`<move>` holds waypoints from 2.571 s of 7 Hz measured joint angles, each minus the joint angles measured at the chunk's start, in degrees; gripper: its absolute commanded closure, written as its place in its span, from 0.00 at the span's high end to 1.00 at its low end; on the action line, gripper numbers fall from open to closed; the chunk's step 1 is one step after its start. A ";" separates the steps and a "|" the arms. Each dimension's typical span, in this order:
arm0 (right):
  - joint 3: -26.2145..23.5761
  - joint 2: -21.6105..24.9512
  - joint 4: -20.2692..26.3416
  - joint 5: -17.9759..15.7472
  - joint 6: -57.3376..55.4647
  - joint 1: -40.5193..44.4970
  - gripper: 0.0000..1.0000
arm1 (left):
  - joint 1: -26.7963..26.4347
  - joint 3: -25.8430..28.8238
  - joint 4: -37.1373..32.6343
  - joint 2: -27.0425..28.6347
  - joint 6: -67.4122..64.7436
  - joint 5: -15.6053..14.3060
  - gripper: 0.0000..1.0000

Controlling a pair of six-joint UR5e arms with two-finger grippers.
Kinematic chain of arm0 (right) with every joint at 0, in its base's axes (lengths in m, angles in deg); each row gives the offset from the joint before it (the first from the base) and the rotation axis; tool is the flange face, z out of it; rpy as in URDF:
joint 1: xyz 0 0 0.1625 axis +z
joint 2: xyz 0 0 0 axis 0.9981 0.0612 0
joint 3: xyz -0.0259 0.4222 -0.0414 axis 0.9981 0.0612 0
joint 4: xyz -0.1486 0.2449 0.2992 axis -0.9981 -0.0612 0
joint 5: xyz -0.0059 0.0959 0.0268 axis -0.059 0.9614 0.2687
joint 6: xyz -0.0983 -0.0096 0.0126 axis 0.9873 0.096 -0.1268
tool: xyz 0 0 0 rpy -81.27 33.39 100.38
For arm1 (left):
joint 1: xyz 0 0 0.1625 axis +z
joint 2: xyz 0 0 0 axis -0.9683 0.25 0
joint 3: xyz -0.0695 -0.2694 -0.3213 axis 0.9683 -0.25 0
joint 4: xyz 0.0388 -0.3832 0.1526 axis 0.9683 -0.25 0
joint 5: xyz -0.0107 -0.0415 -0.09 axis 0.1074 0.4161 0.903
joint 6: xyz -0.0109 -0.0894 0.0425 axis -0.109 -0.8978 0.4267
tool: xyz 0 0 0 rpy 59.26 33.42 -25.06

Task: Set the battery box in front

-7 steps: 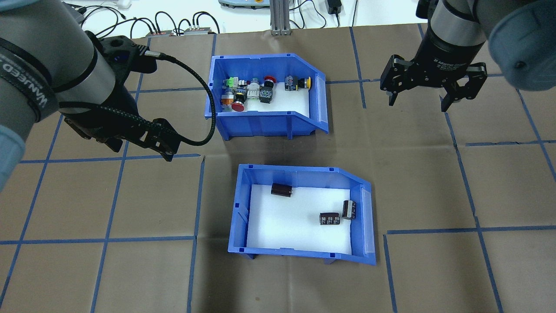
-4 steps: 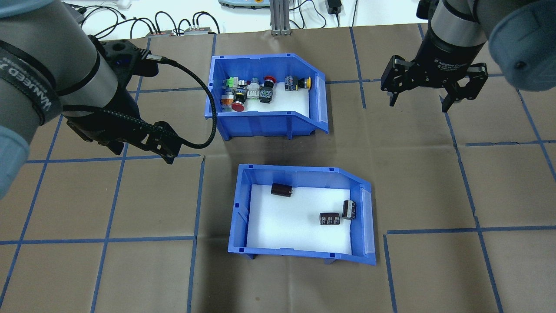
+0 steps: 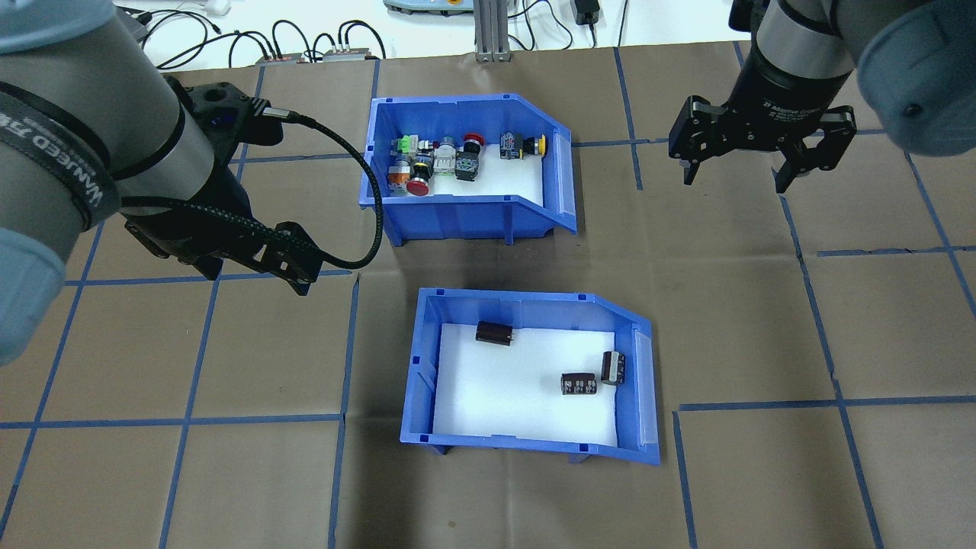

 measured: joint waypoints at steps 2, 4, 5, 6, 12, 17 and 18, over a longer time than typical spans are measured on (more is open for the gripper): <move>5.48 -5.05 0.86 0.12 2.34 0.24 1.00 | -0.13 -1.80 0.05 -0.36 -3.20 0.38 0.99; 10.64 -9.71 1.31 0.65 9.03 0.94 1.00 | -0.71 -5.89 0.21 -2.68 -15.67 1.21 0.98; 11.54 -11.28 1.10 1.10 15.65 1.16 1.00 | -0.95 -8.65 0.25 -4.51 -22.63 3.40 0.98; 12.10 -12.89 0.61 2.13 23.43 1.57 1.00 | -1.05 -11.98 0.26 -6.81 -29.86 6.61 0.98; 20.80 -24.24 -5.08 1.76 67.63 15.50 1.00 | -5.67 -27.19 10.60 -15.32 -83.89 11.80 0.99; 25.85 -33.54 -11.06 -2.27 68.39 27.04 1.00 | -17.98 -36.12 36.89 -8.13 -113.62 12.66 0.98; 25.98 -35.73 -13.32 -2.63 67.77 29.11 1.00 | -20.25 -36.22 39.46 -5.95 -115.46 11.33 0.98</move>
